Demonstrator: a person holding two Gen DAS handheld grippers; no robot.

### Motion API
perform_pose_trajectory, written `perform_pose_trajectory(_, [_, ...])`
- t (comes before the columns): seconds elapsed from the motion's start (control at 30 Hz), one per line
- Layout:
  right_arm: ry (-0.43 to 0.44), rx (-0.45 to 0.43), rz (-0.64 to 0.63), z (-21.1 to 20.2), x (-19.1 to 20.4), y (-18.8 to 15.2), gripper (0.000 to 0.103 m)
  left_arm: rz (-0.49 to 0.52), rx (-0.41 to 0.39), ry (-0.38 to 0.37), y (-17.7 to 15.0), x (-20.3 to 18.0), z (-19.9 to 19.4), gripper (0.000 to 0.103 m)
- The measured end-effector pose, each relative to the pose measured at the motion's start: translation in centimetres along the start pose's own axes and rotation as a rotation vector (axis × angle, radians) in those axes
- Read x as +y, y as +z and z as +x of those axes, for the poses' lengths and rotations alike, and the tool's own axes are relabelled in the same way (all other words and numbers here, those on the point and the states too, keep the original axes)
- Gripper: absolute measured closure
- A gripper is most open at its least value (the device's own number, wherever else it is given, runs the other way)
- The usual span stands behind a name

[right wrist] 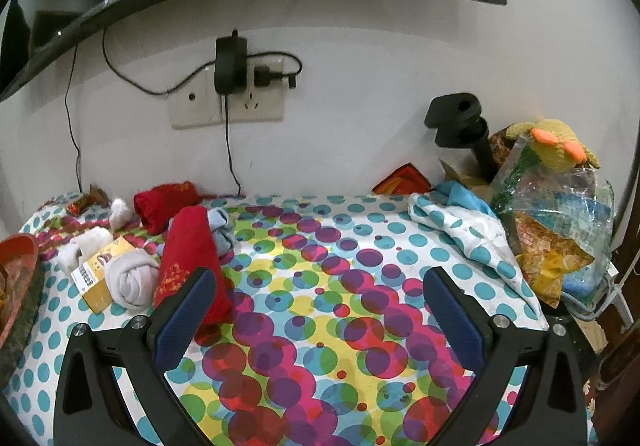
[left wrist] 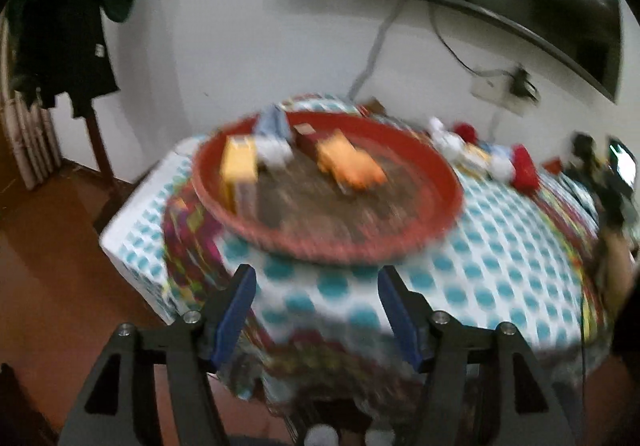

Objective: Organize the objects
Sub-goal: 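Grasp the red embroidered sock with the right gripper and lift it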

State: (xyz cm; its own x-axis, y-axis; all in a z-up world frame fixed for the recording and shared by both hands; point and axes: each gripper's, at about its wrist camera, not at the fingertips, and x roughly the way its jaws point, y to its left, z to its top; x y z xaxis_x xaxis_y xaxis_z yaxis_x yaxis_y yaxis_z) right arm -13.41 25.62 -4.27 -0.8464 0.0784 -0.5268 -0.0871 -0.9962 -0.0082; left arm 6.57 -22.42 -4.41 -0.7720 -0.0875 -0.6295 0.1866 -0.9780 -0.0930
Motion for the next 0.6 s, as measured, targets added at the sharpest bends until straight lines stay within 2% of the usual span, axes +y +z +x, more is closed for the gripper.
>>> perform_pose_trajectory(0.07, [0.063,0.100,-0.025,1.7,0.7,0.0,0.000,0.023,0.023,-0.024,-2.0,-0.7,0.3,0.038])
perform_pose_trajectory(0.1, [0.091,0.120,-0.044,2.0,1.4,-0.2,0.000,0.042,0.038,-0.040,-3.0,-1.0,0.6,0.038])
perform_pose_trajectory(0.2, [0.106,0.090,-0.096,1.6,3.7,-0.1,0.000,0.088,0.073,-0.064,-5.1,-1.6,1.2,0.038])
perform_pose_trajectory(0.27, [0.141,0.102,-0.113,1.9,5.3,0.3,0.000,0.101,0.077,-0.080,-5.9,-1.7,1.2,0.038])
perform_pose_trajectory(0.33, [0.135,0.136,-0.160,3.1,7.2,0.5,0.000,0.091,0.069,-0.109,-6.2,-1.8,0.9,0.038])
perform_pose_trajectory(0.43, [0.122,0.231,-0.227,5.7,9.3,0.2,0.001,0.084,0.056,-0.131,-6.2,-1.8,0.7,0.038])
perform_pose_trajectory(0.5, [0.109,0.257,-0.233,6.3,9.5,-0.1,0.006,0.078,0.063,-0.139,-6.4,-1.8,0.6,0.038])
perform_pose_trajectory(0.53, [0.114,0.252,-0.214,6.2,9.1,0.0,0.037,0.071,0.066,-0.146,-6.4,-1.9,0.5,0.038])
perform_pose_trajectory(0.57, [0.130,0.253,-0.174,5.9,8.5,0.0,0.074,0.065,0.064,-0.154,-6.5,-1.9,0.4,0.038])
perform_pose_trajectory(0.6, [0.134,0.255,-0.158,5.8,8.2,-0.1,0.075,0.064,0.059,-0.161,-6.5,-2.0,0.2,0.038])
